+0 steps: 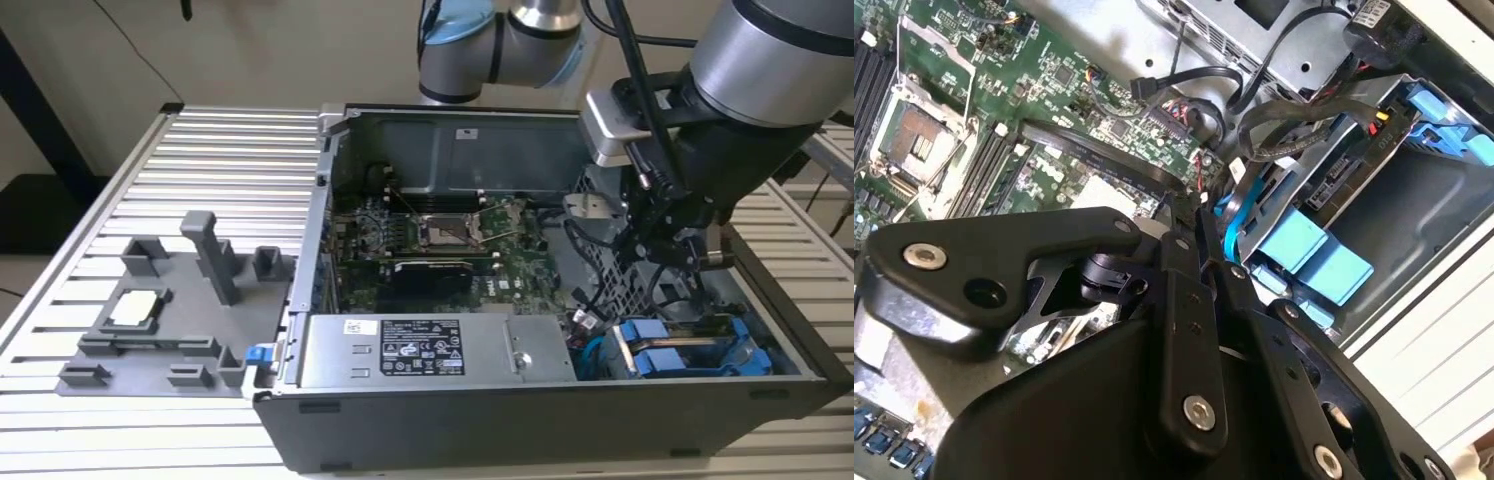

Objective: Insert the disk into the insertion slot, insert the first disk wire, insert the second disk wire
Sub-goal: 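Insert the first disk wire, then insert the second disk wire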

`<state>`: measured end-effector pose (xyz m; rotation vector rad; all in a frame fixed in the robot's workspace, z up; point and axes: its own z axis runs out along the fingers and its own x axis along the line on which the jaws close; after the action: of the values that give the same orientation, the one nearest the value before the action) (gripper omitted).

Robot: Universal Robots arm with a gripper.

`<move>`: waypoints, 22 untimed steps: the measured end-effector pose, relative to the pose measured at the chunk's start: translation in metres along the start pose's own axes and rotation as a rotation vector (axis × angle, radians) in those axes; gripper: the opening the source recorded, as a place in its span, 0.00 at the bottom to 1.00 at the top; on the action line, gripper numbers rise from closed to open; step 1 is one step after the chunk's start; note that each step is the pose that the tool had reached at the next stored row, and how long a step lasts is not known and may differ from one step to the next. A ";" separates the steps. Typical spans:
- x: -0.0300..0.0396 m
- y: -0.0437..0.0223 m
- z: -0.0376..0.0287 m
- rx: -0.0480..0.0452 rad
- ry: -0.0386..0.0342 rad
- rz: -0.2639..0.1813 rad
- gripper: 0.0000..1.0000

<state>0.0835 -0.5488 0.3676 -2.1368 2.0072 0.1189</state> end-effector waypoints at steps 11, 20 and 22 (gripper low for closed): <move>0.0145 -0.0056 -0.0024 -0.0048 -0.0021 0.001 0.16; 0.0380 -0.0162 -0.0058 -0.0157 -0.0080 0.004 0.16; 0.0424 -0.0192 -0.0061 -0.0199 -0.0091 0.005 0.16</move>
<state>0.1051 -0.5905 0.3670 -2.1395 2.0145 0.1497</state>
